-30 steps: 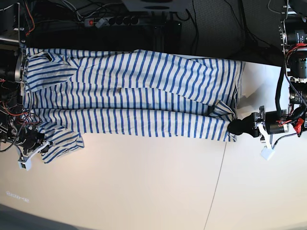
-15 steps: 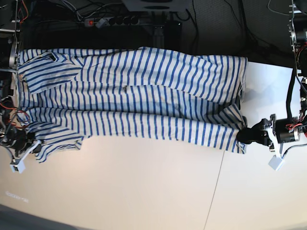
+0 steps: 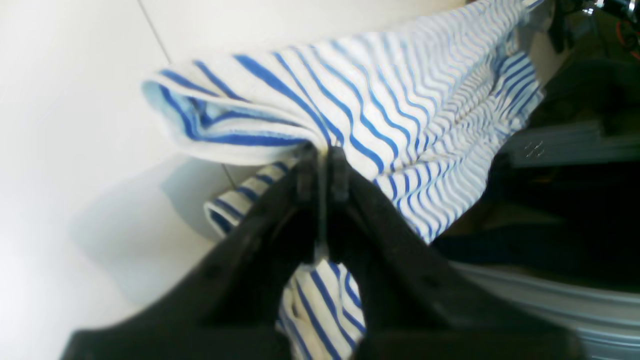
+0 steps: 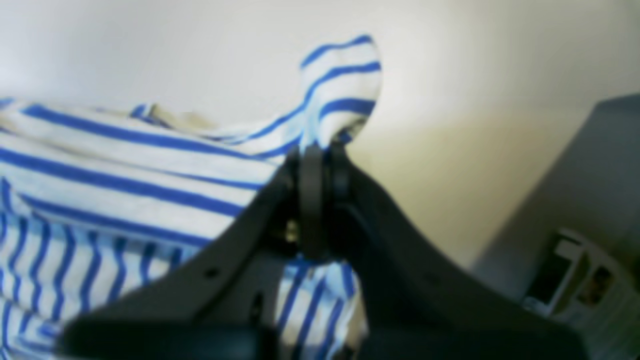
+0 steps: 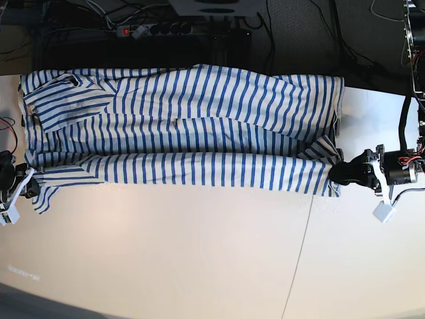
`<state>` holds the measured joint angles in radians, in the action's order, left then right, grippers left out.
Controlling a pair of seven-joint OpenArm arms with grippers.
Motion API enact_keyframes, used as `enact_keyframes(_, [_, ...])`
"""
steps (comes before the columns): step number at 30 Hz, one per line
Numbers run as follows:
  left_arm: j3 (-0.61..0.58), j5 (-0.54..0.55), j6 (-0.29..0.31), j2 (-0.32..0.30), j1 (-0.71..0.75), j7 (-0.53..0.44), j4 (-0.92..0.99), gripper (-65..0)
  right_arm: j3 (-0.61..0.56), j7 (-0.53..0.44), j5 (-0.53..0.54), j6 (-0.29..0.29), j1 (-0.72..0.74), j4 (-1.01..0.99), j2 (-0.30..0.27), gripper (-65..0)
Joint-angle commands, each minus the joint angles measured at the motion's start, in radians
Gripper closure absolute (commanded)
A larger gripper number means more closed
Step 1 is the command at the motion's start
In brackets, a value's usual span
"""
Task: Fold the T-shirt properly
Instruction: 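Lower the folded edge and open both grippers, then regrasp the folded shirt's end with the left gripper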
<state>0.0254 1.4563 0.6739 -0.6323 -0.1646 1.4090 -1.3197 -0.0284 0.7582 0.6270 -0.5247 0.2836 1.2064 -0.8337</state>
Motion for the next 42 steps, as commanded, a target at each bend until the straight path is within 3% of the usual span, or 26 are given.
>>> enact_keyframes(1, [0.007,0.027,0.024,-0.023,-0.008,-0.013,-0.041,0.0,0.024,-0.013,0.01,-0.077,0.0,0.03,-0.041,0.0])
enact_keyframes(14, [0.007,0.027,0.024,-0.05,0.088,-0.013,-0.114,0.0,0.36,0.054,0.096,-0.078,-0.336,0.203,-0.058,0.0])
enact_keyframes(23, [0.007,0.027,0.024,-0.05,0.088,-0.013,-0.114,0.0,0.385,0.061,0.095,-0.077,-0.489,0.254,-0.052,0.0])
enact_keyframes(27, [0.007,0.027,0.024,-0.057,0.1,-0.013,-0.114,-24.3,0.385,0.063,0.087,-0.075,-0.521,0.254,-0.039,0.0])
enact_keyframes(29, [0.007,0.027,0.024,-0.066,0.113,-0.013,-0.114,-31.2,0.385,0.062,0.067,-0.075,-0.531,0.253,-0.031,-0.7])
enact_keyframes(32, [0.007,0.027,0.024,-0.075,0.129,-0.013,-0.114,-31.8,0.385,0.051,0.049,-0.074,-0.542,0.25,-0.028,-22.7])
enact_keyframes(34, [0.007,0.027,0.024,-0.075,0.129,-0.013,-0.114,-31.8,0.385,0.042,0.051,-0.074,-0.542,0.247,-0.028,-33.0])
enact_keyframes(38, [0.009,0.027,0.024,-0.075,0.129,-0.013,-0.12,-31.8,0.397,-0.027,0.059,-0.073,-0.537,0.249,-0.027,-34.3])
enact_keyframes(42, [0.011,0.027,0.024,-0.075,0.129,-0.013,-0.169,-31.7,0.42,-0.028,0.1,-0.073,-0.47,0.251,-0.027,-34.2])
